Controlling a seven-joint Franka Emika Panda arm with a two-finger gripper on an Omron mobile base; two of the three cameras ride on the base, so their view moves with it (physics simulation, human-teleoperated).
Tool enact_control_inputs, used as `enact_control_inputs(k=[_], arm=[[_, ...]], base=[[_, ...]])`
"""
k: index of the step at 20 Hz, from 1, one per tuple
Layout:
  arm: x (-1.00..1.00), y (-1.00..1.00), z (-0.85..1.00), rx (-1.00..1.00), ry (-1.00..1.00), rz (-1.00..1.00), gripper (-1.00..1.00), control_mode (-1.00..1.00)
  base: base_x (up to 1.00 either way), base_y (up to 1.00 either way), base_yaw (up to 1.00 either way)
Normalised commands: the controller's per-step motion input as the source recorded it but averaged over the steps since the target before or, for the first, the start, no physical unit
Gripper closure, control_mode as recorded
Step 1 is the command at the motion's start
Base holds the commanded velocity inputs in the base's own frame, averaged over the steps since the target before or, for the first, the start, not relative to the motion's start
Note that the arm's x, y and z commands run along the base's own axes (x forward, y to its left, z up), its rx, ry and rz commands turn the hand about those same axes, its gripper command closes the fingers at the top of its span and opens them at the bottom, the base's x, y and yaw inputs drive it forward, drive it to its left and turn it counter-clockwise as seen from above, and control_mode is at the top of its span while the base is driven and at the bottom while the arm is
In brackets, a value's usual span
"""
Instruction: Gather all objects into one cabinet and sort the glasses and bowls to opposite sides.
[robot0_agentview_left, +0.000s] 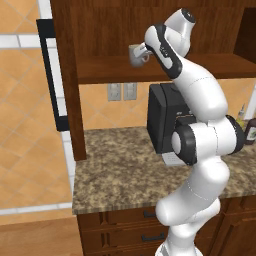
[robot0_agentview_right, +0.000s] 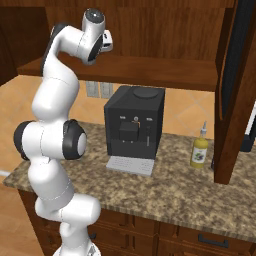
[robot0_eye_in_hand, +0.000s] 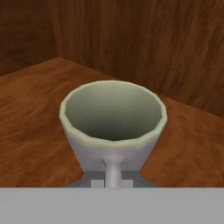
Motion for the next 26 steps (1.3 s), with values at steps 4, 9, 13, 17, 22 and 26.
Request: enact_control_inputs(k=[4,9,13,17,22,26], arm=[[0.0,0.0,0.0,0.0,0.0,0.0,1.0,-1.0],[0.0,0.0,0.0,0.0,0.0,0.0,1.0,-1.0],[0.0,0.0,0.0,0.0,0.0,0.0,1.0,-1.0],[-0.25,0.0,0.0,0.0,-0.01,0.0,1.0,-1.0],[-0.57,0.0,0.0,0.0,-0.06,0.0,1.0,-1.0],[-0.72,0.0,0.0,0.0,-0.06,0.0,1.0,-1.0]], base=[[0.0,0.0,0.0],[0.0,0.0,0.0],[0.0,0.0,0.0],[0.0,0.0,0.0],[0.0,0.0,0.0],[0.0,0.0,0.0]])
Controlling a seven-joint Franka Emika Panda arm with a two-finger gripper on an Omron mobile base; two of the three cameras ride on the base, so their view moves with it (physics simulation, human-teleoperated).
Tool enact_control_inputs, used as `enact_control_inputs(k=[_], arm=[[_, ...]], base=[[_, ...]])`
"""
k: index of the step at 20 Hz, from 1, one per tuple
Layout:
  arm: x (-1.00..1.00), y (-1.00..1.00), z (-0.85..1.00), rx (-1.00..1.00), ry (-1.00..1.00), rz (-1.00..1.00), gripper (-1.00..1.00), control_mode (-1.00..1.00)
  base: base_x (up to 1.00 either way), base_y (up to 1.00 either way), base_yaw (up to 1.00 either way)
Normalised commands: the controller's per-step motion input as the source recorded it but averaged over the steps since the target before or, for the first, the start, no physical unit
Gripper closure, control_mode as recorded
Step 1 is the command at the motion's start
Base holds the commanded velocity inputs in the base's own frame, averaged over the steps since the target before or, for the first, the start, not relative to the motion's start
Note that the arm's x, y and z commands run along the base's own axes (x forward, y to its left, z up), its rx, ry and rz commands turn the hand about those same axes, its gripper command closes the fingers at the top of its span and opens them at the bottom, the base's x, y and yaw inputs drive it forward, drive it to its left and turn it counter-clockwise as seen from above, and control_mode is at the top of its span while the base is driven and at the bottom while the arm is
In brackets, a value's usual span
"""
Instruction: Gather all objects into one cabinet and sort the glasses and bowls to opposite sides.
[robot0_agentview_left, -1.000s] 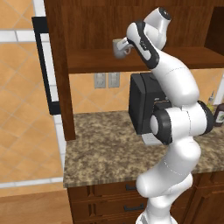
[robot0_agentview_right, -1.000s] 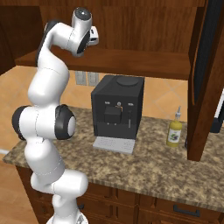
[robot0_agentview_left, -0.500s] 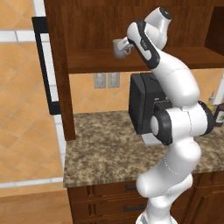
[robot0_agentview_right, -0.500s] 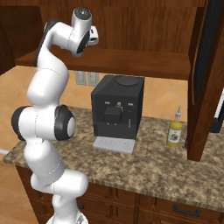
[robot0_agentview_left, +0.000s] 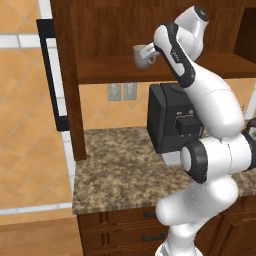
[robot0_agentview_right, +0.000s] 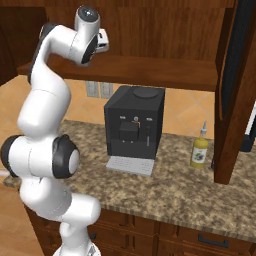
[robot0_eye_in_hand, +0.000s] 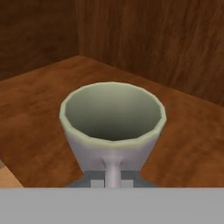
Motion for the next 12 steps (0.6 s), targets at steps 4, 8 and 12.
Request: enact_control_inputs(k=[4,8,12], arm=[[-0.79,0.0,0.0,0.0,-0.1,0.0,1.0,-1.0],[-0.84,0.0,0.0,0.0,-0.09,0.0,1.0,-1.0],[-0.79,0.0,0.0,0.0,-0.1,0.0,1.0,-1.0]], base=[[0.0,0.0,0.0],[0.0,0.0,0.0],[0.0,0.0,0.0]])
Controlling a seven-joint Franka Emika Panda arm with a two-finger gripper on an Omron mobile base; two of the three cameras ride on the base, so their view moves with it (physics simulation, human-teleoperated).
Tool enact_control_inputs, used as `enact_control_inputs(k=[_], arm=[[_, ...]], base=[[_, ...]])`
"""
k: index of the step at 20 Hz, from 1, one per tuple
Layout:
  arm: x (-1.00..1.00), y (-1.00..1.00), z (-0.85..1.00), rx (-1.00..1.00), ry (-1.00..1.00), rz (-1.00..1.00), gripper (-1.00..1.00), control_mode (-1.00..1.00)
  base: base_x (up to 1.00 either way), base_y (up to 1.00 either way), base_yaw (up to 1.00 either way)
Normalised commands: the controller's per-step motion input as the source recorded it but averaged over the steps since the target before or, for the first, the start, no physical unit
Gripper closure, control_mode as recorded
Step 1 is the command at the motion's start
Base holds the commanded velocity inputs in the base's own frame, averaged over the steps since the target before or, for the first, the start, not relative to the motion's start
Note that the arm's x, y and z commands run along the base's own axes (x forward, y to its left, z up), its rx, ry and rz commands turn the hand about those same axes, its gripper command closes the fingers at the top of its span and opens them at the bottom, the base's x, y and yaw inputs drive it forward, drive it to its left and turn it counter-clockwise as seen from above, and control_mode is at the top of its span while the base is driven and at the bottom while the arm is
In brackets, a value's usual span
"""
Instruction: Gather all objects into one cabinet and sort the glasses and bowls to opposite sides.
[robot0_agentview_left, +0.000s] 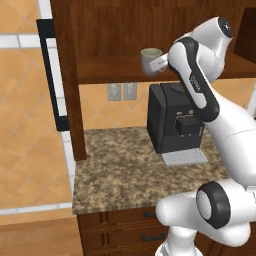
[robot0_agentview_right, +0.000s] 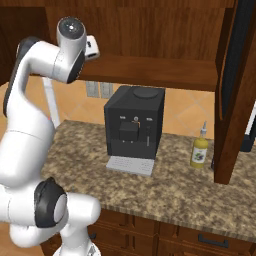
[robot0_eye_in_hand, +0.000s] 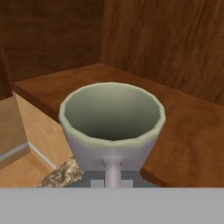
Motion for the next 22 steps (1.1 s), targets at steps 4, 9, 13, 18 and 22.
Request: enact_control_inputs(k=[4,9,13,18,22], arm=[[-0.7,0.0,0.0,0.0,-0.05,0.0,1.0,-1.0],[-0.63,0.0,0.04,0.0,-0.01,0.0,1.0,-1.0],[-0.53,0.0,0.07,0.0,-0.05,0.0,1.0,1.0],[0.0,0.0,0.0,0.0,0.0,0.0,1.0,1.0],[0.0,0.0,0.0,0.0,0.0,0.0,1.0,1.0]], base=[[0.0,0.0,0.0],[0.0,0.0,0.0],[-0.19,0.0,0.0],[-0.74,0.0,0.0],[-0.77,-0.04,-0.02]])
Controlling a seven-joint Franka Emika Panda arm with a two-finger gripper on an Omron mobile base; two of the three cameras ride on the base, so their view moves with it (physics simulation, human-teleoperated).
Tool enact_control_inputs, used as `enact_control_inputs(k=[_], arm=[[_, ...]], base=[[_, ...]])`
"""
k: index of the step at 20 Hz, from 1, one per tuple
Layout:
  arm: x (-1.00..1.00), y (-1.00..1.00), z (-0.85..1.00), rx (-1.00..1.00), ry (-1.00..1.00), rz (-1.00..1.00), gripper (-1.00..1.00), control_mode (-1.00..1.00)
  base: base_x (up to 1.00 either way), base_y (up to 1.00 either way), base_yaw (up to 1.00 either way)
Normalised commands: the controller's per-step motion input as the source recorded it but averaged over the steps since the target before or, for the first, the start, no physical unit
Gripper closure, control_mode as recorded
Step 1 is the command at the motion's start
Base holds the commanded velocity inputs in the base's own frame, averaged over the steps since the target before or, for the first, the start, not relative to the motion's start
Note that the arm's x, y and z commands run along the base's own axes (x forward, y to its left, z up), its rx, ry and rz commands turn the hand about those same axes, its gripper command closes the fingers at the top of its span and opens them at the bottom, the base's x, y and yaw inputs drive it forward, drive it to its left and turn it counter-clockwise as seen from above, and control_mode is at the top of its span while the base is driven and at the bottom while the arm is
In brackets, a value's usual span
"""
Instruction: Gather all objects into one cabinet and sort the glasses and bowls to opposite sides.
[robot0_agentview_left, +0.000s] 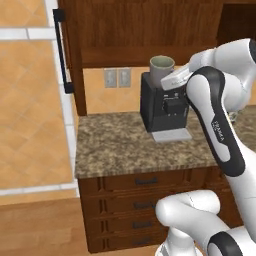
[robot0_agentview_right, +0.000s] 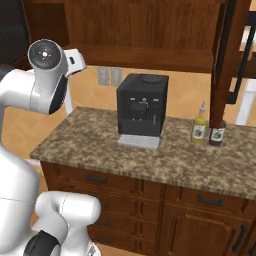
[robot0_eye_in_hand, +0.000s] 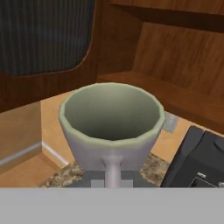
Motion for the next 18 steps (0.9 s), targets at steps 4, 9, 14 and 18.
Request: enact_control_inputs(k=[4,9,14,18], arm=[[0.0,0.0,0.0,0.0,0.0,0.0,1.0,1.0],[0.0,0.0,0.0,0.0,0.0,0.0,1.0,1.0],[0.0,0.0,0.0,0.0,0.0,0.0,1.0,1.0],[0.0,0.0,0.0,0.0,0.0,0.0,1.0,1.0]], base=[[-0.76,-0.09,-0.05],[-0.77,-0.12,-0.09],[-0.54,-0.19,-0.28],[-0.33,-0.21,-0.49]])
